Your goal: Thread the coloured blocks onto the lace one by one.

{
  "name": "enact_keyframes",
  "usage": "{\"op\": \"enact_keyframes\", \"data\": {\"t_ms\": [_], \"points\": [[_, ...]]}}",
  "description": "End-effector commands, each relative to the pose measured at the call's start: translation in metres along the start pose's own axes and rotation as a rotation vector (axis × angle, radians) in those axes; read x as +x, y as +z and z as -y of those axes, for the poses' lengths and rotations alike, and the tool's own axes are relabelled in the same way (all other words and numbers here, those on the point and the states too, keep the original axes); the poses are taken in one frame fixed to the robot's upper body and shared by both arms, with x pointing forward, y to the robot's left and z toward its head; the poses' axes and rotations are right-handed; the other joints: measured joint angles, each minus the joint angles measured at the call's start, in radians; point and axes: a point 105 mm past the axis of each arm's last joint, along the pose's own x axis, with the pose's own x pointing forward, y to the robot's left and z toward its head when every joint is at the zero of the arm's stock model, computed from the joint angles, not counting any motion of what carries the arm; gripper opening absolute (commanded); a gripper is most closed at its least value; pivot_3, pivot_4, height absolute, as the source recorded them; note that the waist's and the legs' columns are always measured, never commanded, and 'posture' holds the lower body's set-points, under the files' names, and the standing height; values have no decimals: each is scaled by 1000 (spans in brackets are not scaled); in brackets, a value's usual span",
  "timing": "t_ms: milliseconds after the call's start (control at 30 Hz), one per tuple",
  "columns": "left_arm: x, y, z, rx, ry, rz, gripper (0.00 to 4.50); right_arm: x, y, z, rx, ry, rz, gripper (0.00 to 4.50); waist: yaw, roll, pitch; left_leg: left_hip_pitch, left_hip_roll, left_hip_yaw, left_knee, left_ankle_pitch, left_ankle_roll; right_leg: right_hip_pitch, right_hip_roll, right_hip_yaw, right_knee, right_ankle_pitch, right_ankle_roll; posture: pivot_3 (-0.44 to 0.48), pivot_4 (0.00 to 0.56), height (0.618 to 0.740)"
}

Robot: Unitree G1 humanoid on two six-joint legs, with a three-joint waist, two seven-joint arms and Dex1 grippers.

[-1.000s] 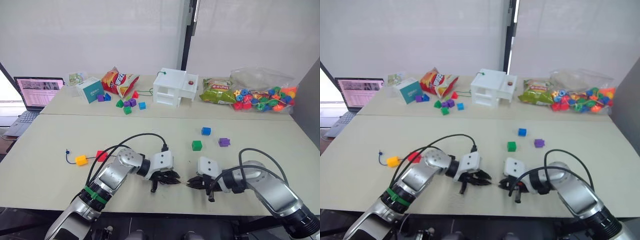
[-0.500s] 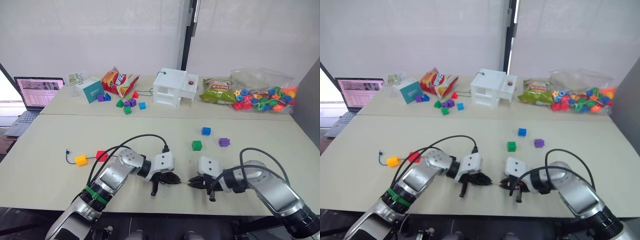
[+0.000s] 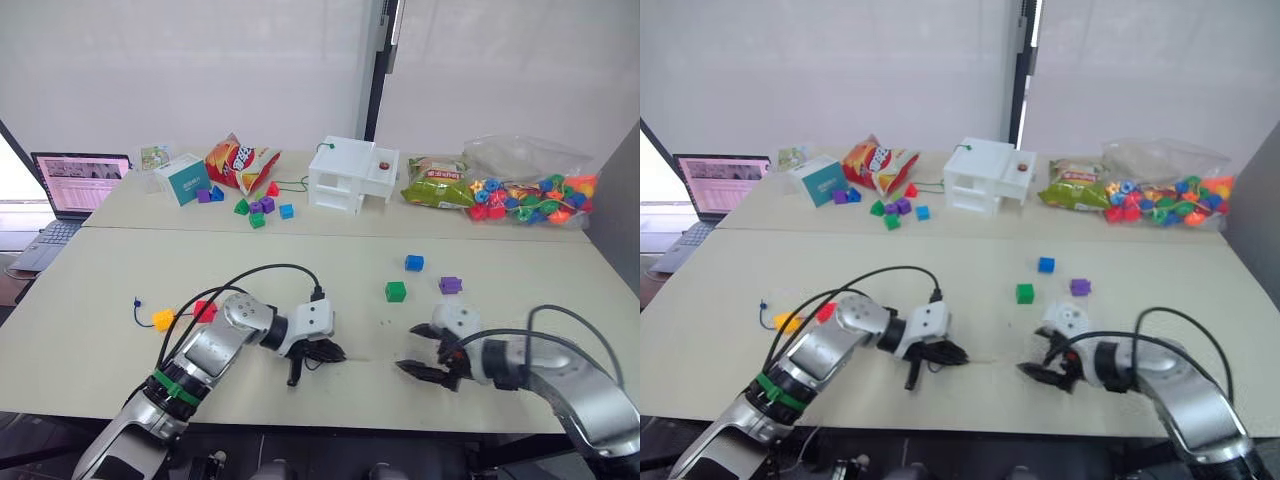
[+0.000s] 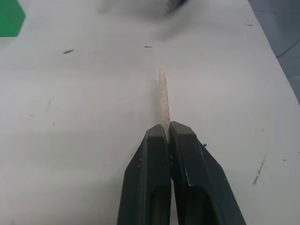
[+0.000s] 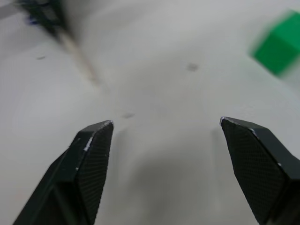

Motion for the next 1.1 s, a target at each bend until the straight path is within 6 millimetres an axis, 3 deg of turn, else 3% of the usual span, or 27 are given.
{"op": "enact_keyframes", "data": {"t_ms": [33, 133, 200, 400, 533, 633, 900, 1100], "points": [[-7, 7, 2, 9, 17, 25, 0, -18, 4, 39, 45, -324, 57, 3702, -4, 0, 0, 0, 0, 0, 0, 0, 0, 0, 0, 0, 0, 0, 0, 0, 150, 740], [-9, 5, 3, -3, 26, 25, 0, -15, 6, 53, 105, -505, 106, 3702, -8, 0, 0, 2, 1, 1, -1, 0, -1, 0, 1, 1, 1, 0, 0, 0, 150, 740], [-8, 5, 3, -11, 30, 29, 0, -1, 10, 62, 156, -618, 146, 3702, -13, 1, 0, 2, 1, 1, -1, 1, -1, 0, 1, 2, 1, 0, 0, 0, 150, 740], [-6, 6, 5, -17, 33, 36, 0, 33, 16, 80, 215, -714, 175, 3702, -14, 2, 0, 1, -1, 1, -1, 1, -1, -1, 1, 1, 1, 0, 0, 0, 150, 740], [-6, 6, 4, -18, 41, 35, 0, 47, 13, 104, 248, -775, 167, 3702, -15, 2, 0, 1, -1, 1, -1, 1, -1, -1, 0, 1, 1, 0, 0, 0, 150, 740], [-5, 6, 4, -17, 45, 34, 0, 55, 11, 107, 275, -752, 175, 3702, -16, 2, 0, 1, -1, 1, -2, 1, -1, -1, 1, 1, 1, 0, 0, 0, 150, 740], [-5, 5, 2, -20, 58, 34, 0, 60, 19, 99, 288, -687, 260, 1199, -26, 2, 0, 1, -1, 1, -2, 1, -1, -1, 1, 2, 1, 0, 0, 0, 150, 740], [-6, 5, -1, -18, 66, 33, 0, 56, 24, 93, 299, -681, 296, 1185, -27, 2, 0, 1, 0, 1, -3, 1, -1, -2, 1, 2, 1, 0, 0, 0, 150, 740]]}}
